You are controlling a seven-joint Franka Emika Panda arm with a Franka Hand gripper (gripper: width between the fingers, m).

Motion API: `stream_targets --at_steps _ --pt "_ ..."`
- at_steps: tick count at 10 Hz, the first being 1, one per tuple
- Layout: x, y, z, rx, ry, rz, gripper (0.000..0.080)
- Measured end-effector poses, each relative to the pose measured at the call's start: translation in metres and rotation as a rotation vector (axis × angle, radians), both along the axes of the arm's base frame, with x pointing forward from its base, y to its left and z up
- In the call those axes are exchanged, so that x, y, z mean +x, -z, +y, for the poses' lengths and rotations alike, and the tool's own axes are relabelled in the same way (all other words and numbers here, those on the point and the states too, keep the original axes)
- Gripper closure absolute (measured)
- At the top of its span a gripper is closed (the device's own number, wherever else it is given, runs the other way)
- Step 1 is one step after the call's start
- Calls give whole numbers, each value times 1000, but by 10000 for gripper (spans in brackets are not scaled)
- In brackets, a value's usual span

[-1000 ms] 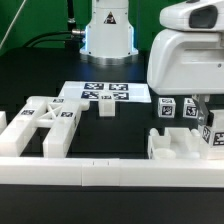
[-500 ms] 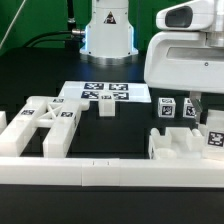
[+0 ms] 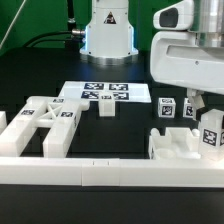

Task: Assemble chair

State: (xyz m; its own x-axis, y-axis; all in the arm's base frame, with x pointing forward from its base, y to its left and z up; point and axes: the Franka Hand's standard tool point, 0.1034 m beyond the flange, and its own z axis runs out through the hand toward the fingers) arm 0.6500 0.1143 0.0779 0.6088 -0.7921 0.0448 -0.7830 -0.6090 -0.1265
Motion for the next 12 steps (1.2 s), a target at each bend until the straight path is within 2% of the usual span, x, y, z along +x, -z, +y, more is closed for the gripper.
stream_targets --at_steps 3,6,7,8,9,12 --pt "-2 0 3 43 344 24 512" --pt "-2 0 2 60 418 29 512" --pt "-2 1 3 57 392 28 422" --pt "-2 1 3 52 354 27 281" --pt "-2 1 3 45 294 24 192" --pt "-3 3 8 13 27 8 152"
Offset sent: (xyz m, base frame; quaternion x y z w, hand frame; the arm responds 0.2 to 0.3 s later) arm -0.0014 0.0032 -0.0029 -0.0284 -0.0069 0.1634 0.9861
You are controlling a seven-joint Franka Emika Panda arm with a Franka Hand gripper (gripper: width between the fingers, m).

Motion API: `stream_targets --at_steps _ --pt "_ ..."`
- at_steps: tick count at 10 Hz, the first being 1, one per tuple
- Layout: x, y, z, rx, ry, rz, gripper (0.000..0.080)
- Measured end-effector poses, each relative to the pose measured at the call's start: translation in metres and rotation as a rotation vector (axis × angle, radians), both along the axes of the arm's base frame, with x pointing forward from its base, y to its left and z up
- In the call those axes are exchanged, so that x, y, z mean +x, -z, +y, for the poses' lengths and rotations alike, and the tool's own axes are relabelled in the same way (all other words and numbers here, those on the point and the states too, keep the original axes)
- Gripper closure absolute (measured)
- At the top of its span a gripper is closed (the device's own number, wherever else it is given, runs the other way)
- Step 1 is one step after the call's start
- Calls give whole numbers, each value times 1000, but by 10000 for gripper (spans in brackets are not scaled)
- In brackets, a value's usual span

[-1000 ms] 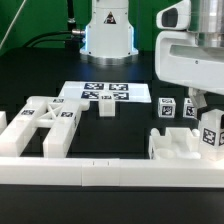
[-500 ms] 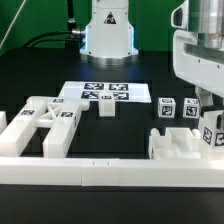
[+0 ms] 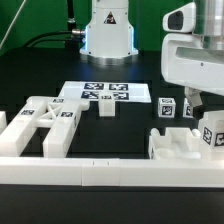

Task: Assemble chair

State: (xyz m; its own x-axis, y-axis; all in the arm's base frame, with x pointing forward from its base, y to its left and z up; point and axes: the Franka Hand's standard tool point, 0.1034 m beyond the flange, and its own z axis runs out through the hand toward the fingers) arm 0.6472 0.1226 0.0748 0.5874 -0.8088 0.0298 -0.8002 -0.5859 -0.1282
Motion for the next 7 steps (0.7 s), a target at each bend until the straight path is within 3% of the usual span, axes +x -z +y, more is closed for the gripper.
stream_targets --at_steps 7 --pt "1 0 3 -107 -710 -13 150"
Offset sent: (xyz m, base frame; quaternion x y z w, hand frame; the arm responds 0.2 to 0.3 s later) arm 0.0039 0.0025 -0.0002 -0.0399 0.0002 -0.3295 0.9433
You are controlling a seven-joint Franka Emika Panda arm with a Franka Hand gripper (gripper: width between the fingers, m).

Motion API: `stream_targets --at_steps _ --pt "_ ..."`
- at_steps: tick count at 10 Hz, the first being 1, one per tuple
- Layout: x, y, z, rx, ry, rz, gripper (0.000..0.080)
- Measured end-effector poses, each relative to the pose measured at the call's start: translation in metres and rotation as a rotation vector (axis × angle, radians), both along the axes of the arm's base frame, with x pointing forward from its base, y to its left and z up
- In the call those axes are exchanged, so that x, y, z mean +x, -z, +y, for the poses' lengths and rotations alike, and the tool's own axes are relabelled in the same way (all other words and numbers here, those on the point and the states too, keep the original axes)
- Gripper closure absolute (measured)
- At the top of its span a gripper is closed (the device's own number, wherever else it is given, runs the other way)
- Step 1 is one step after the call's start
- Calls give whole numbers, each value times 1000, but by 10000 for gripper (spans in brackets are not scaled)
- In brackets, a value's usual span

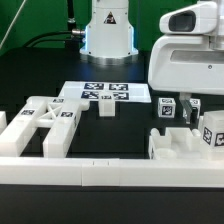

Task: Assemble chair

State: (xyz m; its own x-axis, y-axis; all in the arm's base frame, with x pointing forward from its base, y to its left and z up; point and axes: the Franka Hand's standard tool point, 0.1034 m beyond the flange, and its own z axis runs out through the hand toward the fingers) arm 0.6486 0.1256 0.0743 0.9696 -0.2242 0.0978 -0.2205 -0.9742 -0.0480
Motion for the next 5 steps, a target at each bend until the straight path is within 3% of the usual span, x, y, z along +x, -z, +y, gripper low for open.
stream_targets --at_steps 4,5 --pt "2 -1 -4 -56 -299 -8 150" --pt "2 -1 -4 -56 -299 -9 247"
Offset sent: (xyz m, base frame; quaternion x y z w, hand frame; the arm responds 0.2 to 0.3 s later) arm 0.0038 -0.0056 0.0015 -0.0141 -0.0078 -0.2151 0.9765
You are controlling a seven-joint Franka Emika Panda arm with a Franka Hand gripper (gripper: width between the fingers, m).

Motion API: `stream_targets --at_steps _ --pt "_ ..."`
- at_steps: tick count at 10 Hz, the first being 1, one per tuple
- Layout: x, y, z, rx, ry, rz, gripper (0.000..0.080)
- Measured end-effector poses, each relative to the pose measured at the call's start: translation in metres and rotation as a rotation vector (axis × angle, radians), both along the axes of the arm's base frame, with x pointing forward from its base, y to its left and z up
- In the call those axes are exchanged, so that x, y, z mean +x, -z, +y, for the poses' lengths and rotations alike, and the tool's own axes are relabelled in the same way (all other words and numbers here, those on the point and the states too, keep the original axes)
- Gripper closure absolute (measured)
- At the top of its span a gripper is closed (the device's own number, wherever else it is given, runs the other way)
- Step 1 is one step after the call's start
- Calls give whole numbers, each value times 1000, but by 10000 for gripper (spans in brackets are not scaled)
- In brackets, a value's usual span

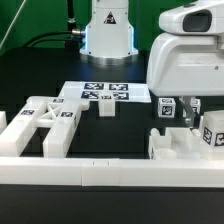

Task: Assemble chair

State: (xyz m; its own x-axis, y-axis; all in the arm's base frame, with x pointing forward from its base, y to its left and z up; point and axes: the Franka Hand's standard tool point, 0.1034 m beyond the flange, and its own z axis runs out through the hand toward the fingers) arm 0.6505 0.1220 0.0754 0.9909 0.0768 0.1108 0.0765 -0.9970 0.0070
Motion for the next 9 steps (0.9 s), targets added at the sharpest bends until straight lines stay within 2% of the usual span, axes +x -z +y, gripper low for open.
stream_targets --at_steps 1,2,3,6,9 --pt "0 0 0 0 2 0 247" --pt "0 0 0 0 2 0 449" --pt "0 0 0 0 2 -1 514" --pt "0 0 0 4 28 -1 514" --pt "-2 0 -3 69 524 3 514"
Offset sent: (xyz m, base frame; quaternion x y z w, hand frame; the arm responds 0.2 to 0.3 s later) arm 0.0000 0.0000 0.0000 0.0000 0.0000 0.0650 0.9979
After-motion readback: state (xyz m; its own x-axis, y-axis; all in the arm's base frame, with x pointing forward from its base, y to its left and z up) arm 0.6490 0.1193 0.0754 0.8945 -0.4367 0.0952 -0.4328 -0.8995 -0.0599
